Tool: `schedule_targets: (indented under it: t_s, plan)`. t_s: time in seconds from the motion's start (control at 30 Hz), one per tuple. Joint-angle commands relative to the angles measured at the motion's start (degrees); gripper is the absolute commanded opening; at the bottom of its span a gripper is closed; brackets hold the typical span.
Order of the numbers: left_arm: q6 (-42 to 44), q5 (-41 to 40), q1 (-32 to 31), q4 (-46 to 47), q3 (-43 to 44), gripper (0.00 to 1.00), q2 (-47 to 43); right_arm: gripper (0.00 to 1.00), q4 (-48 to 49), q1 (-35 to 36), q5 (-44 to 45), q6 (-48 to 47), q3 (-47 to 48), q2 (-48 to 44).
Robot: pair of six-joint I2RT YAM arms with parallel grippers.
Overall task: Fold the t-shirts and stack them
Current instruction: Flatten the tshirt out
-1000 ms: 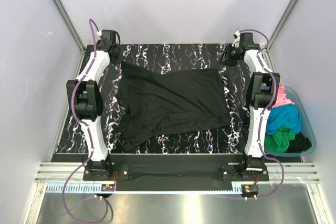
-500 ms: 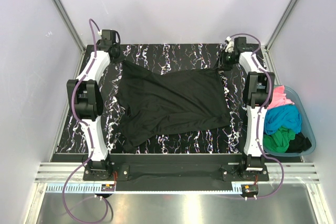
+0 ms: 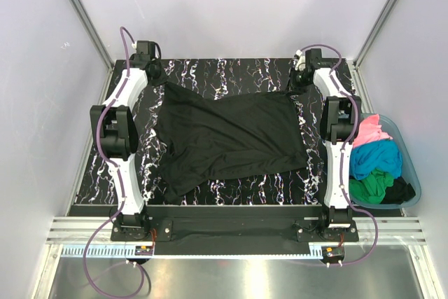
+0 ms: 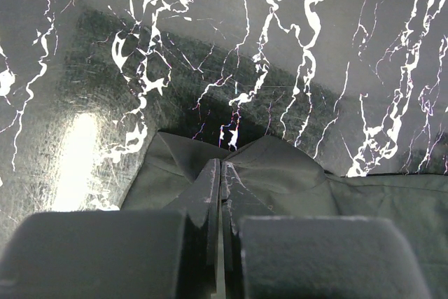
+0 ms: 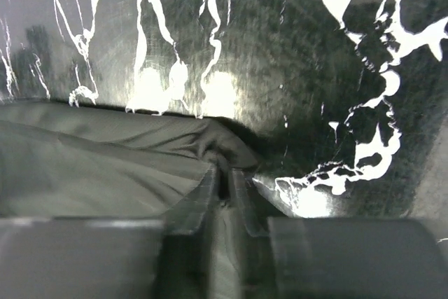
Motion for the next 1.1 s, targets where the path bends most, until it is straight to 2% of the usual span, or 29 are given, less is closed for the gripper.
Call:
schedule_targets:
  t_s: [0.0, 0.07, 0.27, 0.4, 0.53, 0.7, 0.9, 1.0, 1.07]
  plan:
    - [0.16, 0.83, 0.31, 2.28, 1.03, 0.00, -0.73, 0.10, 0.44, 0.54, 3.82, 2.22, 4.31, 1.17]
    - [0.60, 0.04, 0.31, 1.32, 2.34, 0.00, -1.43, 0.00, 1.93, 0.54, 4.52, 3.45, 5.80, 0.56]
    - [1.04, -11.63, 0.22, -2.82, 8.67, 0.00, -7.31, 0.00, 4.57, 0.54, 10.40, 10.92, 11.87, -7.25]
    - [0.34, -15.17, 0.22, -1.95, 12.62, 0.00, -13.73, 0.00, 8.17, 0.63, 13.66, 14.00, 10.13, -16.39]
    - [0.69, -14.91, -0.13, -0.89, 14.74, 0.00, -20.84, 0.00, 10.54, 0.54, 15.51, 15.15, 5.21, -27.27]
    - [1.13, -14.12, -0.66, 0.87, 12.99, 0.00, -29.46, 0.00, 13.26, 0.63, 13.85, 17.25, -1.03, -39.07]
    - [4.72, -14.03, -2.15, 0.70, 8.69, 0.00, -42.03, 0.00, 18.63, 0.72, 12.35, 21.39, -16.13, -57.17]
    - [4.73, -16.14, -2.33, 0.78, 5.87, 0.00, -48.27, 0.00, 15.66, 0.63, 13.49, 20.25, -20.20, -66.21]
    - [3.94, -15.35, -2.51, 0.43, 5.78, 0.00, -50.30, 0.00, 13.89, 0.72, 13.50, 20.25, -21.08, -69.04]
